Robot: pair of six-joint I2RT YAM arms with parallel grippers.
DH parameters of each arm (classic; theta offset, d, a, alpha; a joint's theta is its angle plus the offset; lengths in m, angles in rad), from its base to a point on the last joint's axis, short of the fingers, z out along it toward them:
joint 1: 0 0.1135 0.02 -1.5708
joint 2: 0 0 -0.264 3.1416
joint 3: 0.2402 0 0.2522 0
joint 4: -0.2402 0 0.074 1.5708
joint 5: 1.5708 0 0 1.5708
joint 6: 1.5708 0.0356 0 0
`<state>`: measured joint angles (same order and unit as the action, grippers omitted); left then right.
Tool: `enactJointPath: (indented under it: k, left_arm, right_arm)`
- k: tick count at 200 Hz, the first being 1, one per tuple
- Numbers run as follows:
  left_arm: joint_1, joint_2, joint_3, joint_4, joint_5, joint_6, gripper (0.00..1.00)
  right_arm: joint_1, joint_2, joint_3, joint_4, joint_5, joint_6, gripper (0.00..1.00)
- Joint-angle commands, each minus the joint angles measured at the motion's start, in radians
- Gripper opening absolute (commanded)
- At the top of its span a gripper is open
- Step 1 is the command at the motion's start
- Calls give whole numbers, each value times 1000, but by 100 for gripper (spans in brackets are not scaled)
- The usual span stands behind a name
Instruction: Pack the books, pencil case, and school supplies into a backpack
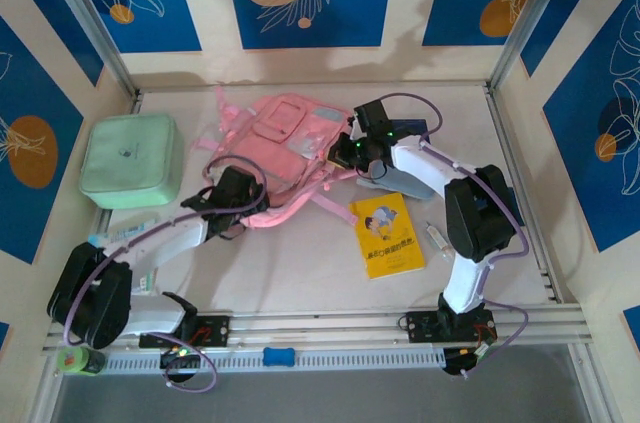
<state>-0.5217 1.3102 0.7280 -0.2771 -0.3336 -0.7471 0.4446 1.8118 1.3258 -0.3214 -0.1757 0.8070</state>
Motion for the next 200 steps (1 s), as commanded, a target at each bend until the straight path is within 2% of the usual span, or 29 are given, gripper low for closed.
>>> enactJointPath:
  k: [1,50,70,86,105,126,157,177,200]
  left_arm:
    - [22,20,98,12,-32,110,99]
    - [28,-86,181,-238,-53,150,99]
    - [22,-173,159,-290,26,118,99]
    - [-28,-239,128,-306,74,60,99]
    - [-142,-283,86,-263,95,2,94]
    - [-255,-259,65,-187,126,-35,89]
    - [-408,-167,56,-1,93,23,87]
    - [-452,-64,82,85,81,89,85]
    - [-457,48,116,170,94,135,82]
  right_arm:
    - [20,-47,-11,59,-41,110,0]
    - [65,-69,-71,128,134,266,0]
    - [82,-91,-108,156,169,318,0]
    - [99,-110,-126,163,196,338,0]
    - [106,-123,-142,172,188,363,0]
    - [109,-126,-158,192,153,385,0]
    - [118,-126,-168,211,141,393,0]
    - [118,-116,-154,210,127,395,0]
    - [121,-115,-140,193,135,397,0]
